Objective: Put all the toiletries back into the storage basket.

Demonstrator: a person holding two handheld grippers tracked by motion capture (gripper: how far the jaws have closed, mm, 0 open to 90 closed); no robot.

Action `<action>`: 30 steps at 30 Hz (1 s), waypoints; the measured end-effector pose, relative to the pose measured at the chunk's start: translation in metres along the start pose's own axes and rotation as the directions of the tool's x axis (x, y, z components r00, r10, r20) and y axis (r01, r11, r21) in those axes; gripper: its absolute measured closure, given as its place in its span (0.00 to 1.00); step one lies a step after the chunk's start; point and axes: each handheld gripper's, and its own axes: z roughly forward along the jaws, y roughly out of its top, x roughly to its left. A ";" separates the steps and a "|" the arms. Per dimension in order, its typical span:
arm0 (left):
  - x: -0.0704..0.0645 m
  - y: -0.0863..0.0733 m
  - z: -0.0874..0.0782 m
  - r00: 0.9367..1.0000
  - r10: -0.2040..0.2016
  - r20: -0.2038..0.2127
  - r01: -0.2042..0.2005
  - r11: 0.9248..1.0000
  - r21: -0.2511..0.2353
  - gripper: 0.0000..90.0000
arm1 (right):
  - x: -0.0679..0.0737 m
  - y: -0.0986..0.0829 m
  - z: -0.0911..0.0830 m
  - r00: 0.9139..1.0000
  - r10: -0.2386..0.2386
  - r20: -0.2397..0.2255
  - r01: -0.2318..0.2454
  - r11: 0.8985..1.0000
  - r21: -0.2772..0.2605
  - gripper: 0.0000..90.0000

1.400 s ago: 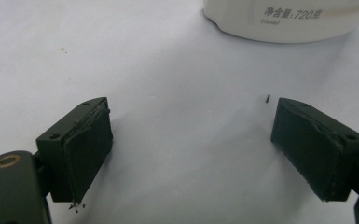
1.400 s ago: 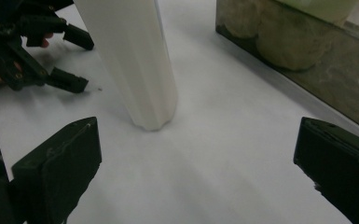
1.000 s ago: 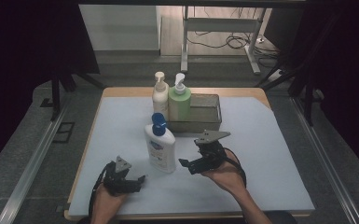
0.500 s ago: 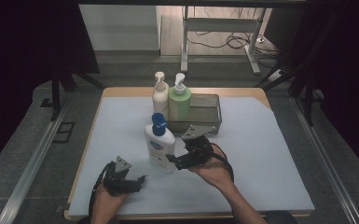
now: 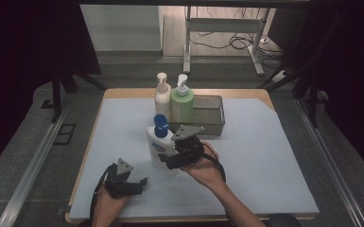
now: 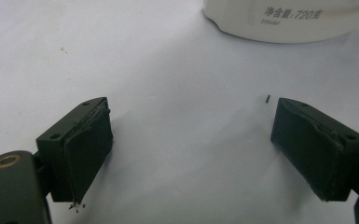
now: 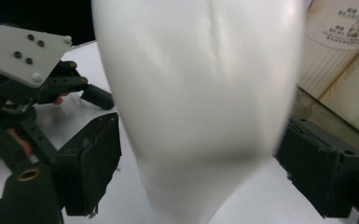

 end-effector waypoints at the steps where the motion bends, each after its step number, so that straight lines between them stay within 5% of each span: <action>1: 0.000 0.000 0.000 1.000 0.000 0.000 0.000 1.000 0.000 0.14 | 0.001 0.002 0.003 1.000 -0.002 0.002 0.002 1.000 0.000 0.18; 12: 0.000 0.000 0.000 1.000 0.000 0.000 0.000 1.000 0.001 0.14 | 0.005 0.006 0.015 1.000 -0.023 0.021 0.023 1.000 -0.001 0.25; 17: 0.000 0.000 0.000 1.000 0.001 0.000 -0.001 1.000 0.001 0.14 | 0.008 0.006 0.016 1.000 -0.030 0.010 0.030 0.999 -0.014 0.40; 30: 0.000 0.000 0.000 1.000 -0.002 0.000 0.002 1.000 0.001 0.14 | 0.007 0.008 0.012 1.000 0.009 -0.009 -0.009 1.000 -0.005 0.44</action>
